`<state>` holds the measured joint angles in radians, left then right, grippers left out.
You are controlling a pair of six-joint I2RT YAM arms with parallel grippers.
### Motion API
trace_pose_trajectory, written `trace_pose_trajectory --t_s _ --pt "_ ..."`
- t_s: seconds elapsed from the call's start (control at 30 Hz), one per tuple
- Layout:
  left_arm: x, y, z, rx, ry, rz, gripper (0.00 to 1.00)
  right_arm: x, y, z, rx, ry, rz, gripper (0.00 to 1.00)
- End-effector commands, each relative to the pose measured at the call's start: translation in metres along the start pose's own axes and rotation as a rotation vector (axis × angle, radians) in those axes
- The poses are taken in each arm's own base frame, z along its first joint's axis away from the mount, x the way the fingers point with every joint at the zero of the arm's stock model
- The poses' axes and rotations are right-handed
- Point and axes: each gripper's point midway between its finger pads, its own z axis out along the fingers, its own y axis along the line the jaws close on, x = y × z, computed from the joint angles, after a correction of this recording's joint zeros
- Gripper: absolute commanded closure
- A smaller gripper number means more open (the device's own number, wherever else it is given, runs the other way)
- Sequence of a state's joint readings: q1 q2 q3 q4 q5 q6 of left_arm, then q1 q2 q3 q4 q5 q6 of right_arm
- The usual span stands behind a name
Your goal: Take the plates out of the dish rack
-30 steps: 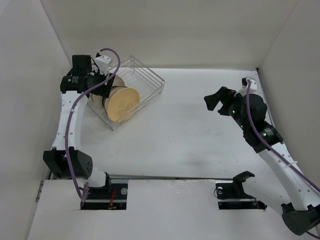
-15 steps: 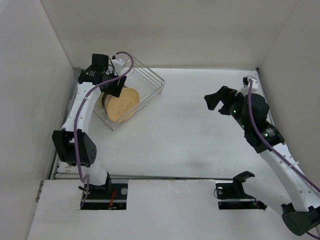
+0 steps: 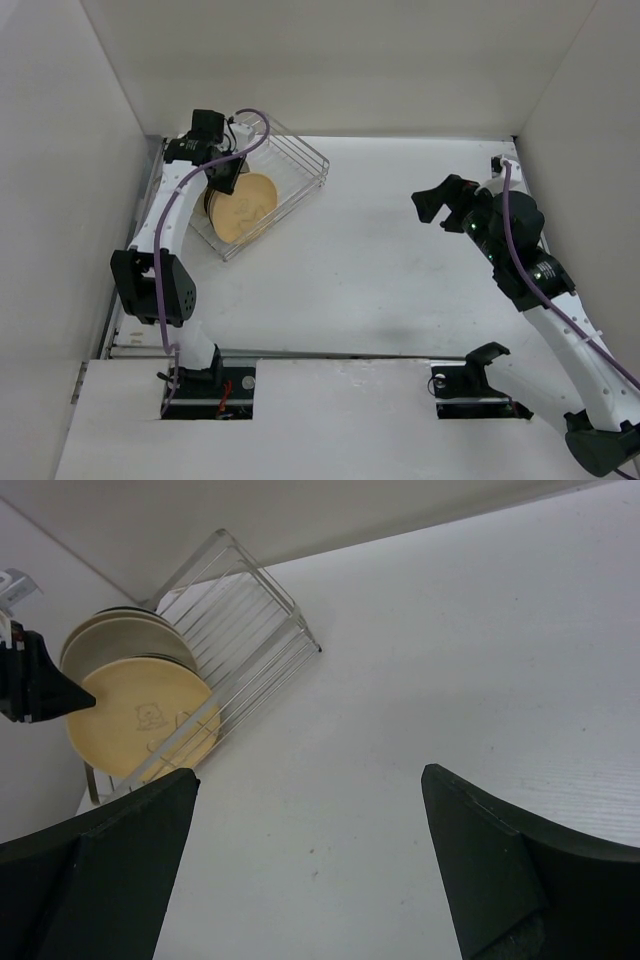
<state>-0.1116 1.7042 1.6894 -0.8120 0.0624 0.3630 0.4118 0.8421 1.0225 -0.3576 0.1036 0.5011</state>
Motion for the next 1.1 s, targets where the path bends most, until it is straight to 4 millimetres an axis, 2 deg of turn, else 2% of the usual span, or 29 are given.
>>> trace_pose_trajectory --t_s 0.0,0.07,0.13,0.3,0.37,0.47,0.63,0.67,0.7,0.73,0.77,0.8,0.9,0.93,0.97,1.07 --pt "-0.026 0.01 -0.041 -0.082 -0.123 -0.044 1.0 -0.016 0.007 -0.008 -0.023 -0.049 -0.004 0.0" --pt "-0.027 0.013 -0.049 -0.119 -0.133 -0.039 1.0 -0.015 0.005 -0.008 -0.018 -0.041 -0.005 0.0" --pt "-0.037 0.019 -0.062 -0.149 -0.174 -0.042 1.0 -0.015 0.005 -0.008 -0.018 -0.041 -0.005 0.0" --pt "-0.059 0.028 -0.1 -0.208 -0.272 -0.065 1.0 -0.016 0.013 -0.007 -0.051 -0.033 -0.005 0.0" --pt "-0.068 0.029 -0.123 -0.22 -0.328 -0.078 1.0 -0.018 0.019 -0.001 -0.074 -0.025 -0.02 0.0" --pt "-0.077 0.014 -0.145 -0.134 -0.38 -0.114 1.0 -0.02 0.035 0.007 -0.145 -0.002 -0.068 0.0" --pt "-0.084 -0.046 -0.17 0.2 -0.428 -0.127 1.0 -0.025 0.065 0.024 -0.279 0.038 -0.127 0.0" --pt "-0.081 -0.056 -0.176 0.254 -0.428 -0.127 1.0 -0.031 0.074 0.025 -0.315 0.027 -0.129 0.0" --pt "-0.075 -0.069 -0.175 0.321 -0.401 -0.122 1.0 -0.025 0.078 0.032 -0.339 0.05 -0.13 0.0" --pt "-0.07 -0.089 -0.177 0.442 -0.386 -0.109 1.0 -0.03 0.088 0.033 -0.388 0.027 -0.135 0.0" --pt "-0.066 -0.098 -0.176 0.496 -0.368 -0.108 1.0 -0.026 0.103 0.029 -0.473 0.044 -0.143 0.0" --pt "-0.057 -0.107 -0.167 0.546 -0.328 -0.117 1.0 -0.026 0.11 0.031 -0.51 0.047 -0.129 0.0" --pt "-0.049 -0.12 -0.164 0.621 -0.32 -0.123 1.0 -0.024 0.131 0.029 -0.635 0.067 -0.075 0.0" --pt "-0.046 -0.126 -0.156 0.631 -0.314 -0.114 1.0 -0.025 0.139 0.032 -0.664 0.08 -0.033 0.0" --pt "-0.044 -0.122 -0.148 0.603 -0.305 -0.119 1.0 -0.021 0.141 0.033 -0.683 0.102 -0.015 0.0" --pt "-0.044 -0.129 -0.146 0.591 -0.31 -0.095 1.0 -0.012 0.147 0.037 -0.706 0.152 0.01 0.03"
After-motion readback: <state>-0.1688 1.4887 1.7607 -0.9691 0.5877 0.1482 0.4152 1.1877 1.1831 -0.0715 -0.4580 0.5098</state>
